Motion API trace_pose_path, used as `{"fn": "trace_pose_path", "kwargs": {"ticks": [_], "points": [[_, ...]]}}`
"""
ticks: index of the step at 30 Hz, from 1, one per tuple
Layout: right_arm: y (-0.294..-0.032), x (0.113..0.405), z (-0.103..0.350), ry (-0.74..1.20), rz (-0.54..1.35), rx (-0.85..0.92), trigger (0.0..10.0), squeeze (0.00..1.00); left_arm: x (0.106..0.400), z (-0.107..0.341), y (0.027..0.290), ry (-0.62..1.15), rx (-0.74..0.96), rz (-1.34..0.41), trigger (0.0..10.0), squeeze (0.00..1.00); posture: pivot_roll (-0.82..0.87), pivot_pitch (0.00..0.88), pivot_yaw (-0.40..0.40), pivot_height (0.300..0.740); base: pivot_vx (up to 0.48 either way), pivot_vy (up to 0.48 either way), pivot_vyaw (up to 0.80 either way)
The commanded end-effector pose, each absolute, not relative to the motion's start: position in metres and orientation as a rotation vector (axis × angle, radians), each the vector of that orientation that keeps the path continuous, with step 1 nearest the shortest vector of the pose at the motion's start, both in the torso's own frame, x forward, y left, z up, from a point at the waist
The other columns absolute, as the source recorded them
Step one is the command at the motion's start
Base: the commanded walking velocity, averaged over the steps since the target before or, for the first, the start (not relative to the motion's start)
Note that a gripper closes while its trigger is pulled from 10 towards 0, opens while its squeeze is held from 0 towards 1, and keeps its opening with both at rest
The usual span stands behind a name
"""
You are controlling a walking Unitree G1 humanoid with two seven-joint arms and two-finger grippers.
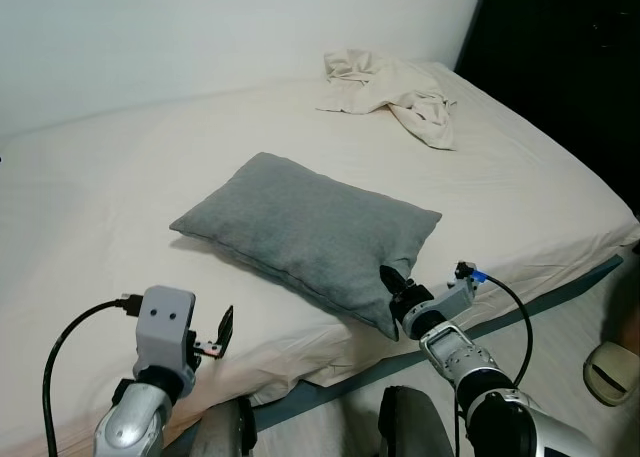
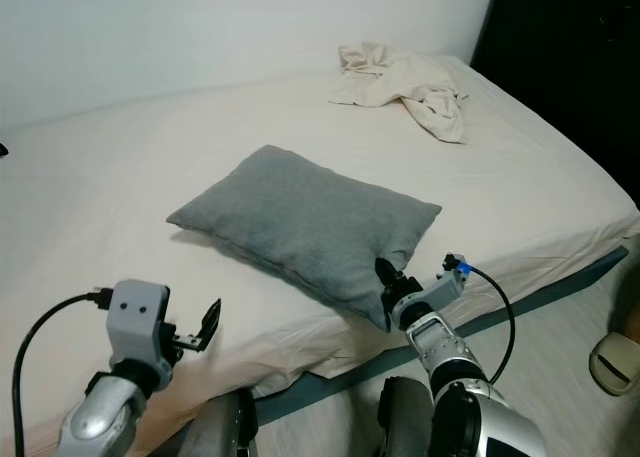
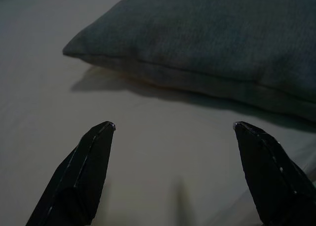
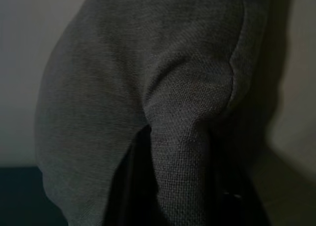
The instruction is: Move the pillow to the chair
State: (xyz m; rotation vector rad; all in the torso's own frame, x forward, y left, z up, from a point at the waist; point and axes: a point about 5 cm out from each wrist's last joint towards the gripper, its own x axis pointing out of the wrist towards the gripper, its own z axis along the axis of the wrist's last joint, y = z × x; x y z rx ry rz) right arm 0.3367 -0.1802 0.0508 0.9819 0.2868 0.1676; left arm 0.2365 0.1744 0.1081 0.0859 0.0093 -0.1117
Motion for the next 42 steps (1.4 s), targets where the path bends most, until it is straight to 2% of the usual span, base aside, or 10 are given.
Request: {"fn": "trace_pose_path", "kwargs": {"ticks": [1, 8, 9, 10, 11, 13, 18, 31, 42], "points": [[-0.178, 0.335, 0.049, 0.307, 0.192, 0.958, 0.0, 0.00, 0.237, 0.100, 0.172, 0.041, 0.065, -0.114, 10.0, 0.00, 0.12, 0.190, -0.011, 0.580, 0.000, 0.000, 0.00], [-0.175, 0.347, 0.072, 0.221, 0.332, 0.911, 0.0, 0.00, 0.246, 0.101, 0.167, 0.024, 0.055, -0.125, 10.0, 0.00, 0.11, 0.158, -0.022, 0.580, 0.000, 0.000, 0.00], [-0.171, 0.353, 0.090, 0.144, 0.445, 0.886, 0.0, 0.00, 0.251, 0.103, 0.164, 0.014, 0.049, -0.128, 10.0, 0.00, 0.10, 0.145, -0.025, 0.580, 0.000, 0.000, 0.00], [-0.171, 0.353, 0.090, 0.144, 0.445, 0.886, 0.0, 0.00, 0.251, 0.103, 0.164, 0.014, 0.049, -0.128, 10.0, 0.00, 0.10, 0.145, -0.025, 0.580, 0.000, 0.000, 0.00], [-0.167, 0.355, 0.101, 0.100, 0.523, 0.860, 0.0, 0.00, 0.253, 0.103, 0.163, 0.007, 0.045, -0.129, 10.0, 0.00, 0.09, 0.135, -0.028, 0.585, 0.000, 0.000, 0.00], [-0.158, 0.353, 0.119, 0.032, 0.644, 0.837, 0.0, 0.00, 0.258, 0.104, 0.161, -0.004, 0.033, -0.130, 10.0, 0.00, 0.08, 0.124, -0.031, 0.595, 0.000, 0.000, 0.00], [-0.143, 0.344, 0.135, -0.010, 0.752, 0.805, 0.0, 0.00, 0.273, 0.110, 0.151, -0.043, -0.006, -0.135, 10.0, 0.00, 0.05, 0.086, -0.040, 0.615, 0.000, 0.000, 0.00], [-0.139, 0.332, 0.135, 0.004, 0.755, 0.827, 0.0, 0.00, 0.291, 0.117, 0.138, -0.083, -0.064, -0.142, 10.0, 0.00, 0.04, 0.050, -0.038, 0.665, 0.000, 0.000, 0.00], [-0.116, 0.324, 0.136, 0.042, 0.798, 0.789, 0.0, 0.00, 0.298, 0.115, 0.138, -0.089, -0.075, -0.123, 10.0, 0.00, 0.03, 0.033, -0.049, 0.720, 0.000, 0.000, 0.00]]}}
